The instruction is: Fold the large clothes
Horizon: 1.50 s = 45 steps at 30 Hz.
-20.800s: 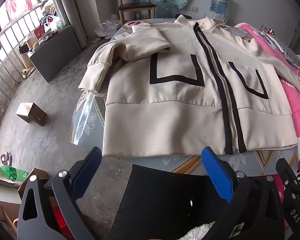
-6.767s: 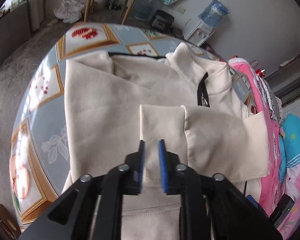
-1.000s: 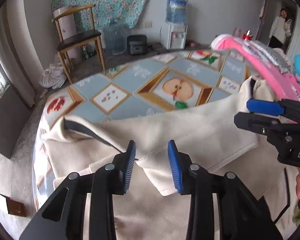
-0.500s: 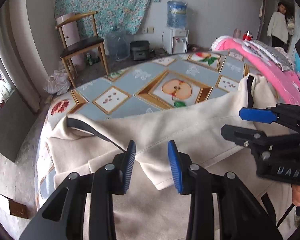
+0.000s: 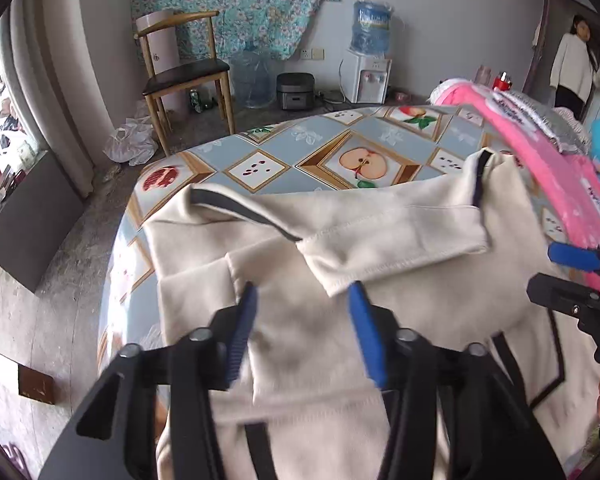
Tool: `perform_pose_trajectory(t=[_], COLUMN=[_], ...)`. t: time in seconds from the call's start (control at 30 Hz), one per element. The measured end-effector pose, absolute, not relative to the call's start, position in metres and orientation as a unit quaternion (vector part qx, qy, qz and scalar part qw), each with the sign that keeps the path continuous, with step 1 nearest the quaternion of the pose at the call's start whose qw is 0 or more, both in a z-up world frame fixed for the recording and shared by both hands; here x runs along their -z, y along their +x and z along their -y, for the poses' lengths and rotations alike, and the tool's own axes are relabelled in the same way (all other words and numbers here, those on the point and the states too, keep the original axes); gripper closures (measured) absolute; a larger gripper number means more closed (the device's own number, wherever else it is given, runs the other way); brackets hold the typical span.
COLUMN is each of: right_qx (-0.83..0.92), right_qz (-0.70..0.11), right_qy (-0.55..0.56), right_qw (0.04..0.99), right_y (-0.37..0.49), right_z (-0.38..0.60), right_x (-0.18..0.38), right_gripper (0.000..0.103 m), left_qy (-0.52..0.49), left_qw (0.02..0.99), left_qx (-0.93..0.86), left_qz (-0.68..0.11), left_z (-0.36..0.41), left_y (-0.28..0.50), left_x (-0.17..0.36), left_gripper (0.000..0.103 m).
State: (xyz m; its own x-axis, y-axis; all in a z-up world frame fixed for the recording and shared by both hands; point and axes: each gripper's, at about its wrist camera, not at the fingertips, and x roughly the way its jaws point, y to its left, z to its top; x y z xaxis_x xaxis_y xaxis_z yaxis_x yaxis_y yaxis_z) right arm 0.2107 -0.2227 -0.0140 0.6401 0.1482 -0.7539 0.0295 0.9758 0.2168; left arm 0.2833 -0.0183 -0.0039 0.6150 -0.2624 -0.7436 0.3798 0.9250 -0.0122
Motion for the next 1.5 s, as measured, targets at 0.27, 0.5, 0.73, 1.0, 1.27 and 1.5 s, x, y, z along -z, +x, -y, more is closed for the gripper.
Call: perform_pose_trajectory(t=[0.27, 0.5, 0.73, 1.0, 1.27, 1.5], right_qx=[0.022, 0.051, 0.068, 0.087, 0.099, 0.125], right_qz=[-0.434, -0.447, -0.456, -0.451, -0.457, -0.442], right_qy=[0.138, 0.123, 0.110, 0.080, 0.063, 0.086], right_qw=[0.890, 0.884, 0.881, 0.885, 0.882, 0.884], right_y=[0.108, 0.043, 0.001, -0.030, -0.051, -0.059], right_z=[0.221, 0.206, 0.196, 0.189, 0.186, 0.203], right_x=[0.031, 0.046, 0.056, 0.058, 0.072, 0.071], right_gripper=[0.013, 0.013, 0.013, 0.013, 0.013, 0.013], left_qy=[0.036, 0.043, 0.037, 0.039, 0.001, -0.062], left_qw=[0.887, 0.887, 0.891, 0.898, 0.903, 0.903], left_qx=[0.189, 0.159, 0.124, 0.092, 0.097, 0.112], left_qz=[-0.419, -0.432, -0.436, -0.429, -0.419, -0.411], left_z=[-0.025, -0.055, -0.095, -0.131, -0.156, -0.162], left_y=[0.195, 0.127, 0.074, 0.030, 0.001, 0.012], left_x=[0.004, 0.034, 0.059, 0.074, 0.090, 0.096], left_gripper=[0.036, 0.035, 0.035, 0.032, 0.032, 0.035])
